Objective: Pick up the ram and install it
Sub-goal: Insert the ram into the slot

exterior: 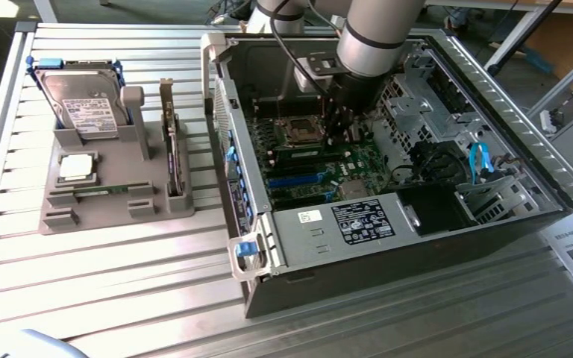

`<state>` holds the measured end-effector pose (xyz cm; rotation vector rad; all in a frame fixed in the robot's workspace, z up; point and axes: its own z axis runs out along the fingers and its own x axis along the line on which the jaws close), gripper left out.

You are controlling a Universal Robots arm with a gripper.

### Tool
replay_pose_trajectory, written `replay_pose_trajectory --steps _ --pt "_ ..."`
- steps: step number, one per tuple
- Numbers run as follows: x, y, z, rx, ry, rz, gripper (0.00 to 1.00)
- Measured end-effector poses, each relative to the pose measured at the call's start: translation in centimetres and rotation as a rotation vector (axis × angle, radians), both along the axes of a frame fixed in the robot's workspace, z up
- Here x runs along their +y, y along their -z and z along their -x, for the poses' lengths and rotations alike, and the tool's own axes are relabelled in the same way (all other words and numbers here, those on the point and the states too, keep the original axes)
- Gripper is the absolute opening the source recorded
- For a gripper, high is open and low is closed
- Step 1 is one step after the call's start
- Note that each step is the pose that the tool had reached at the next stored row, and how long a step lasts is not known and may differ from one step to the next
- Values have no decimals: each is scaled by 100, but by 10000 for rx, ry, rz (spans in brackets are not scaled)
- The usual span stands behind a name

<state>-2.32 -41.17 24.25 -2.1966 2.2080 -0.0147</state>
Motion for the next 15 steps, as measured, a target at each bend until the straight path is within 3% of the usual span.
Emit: replay_pose_trajectory --steps 15 --pt "7 27 0 0 7 1 12"
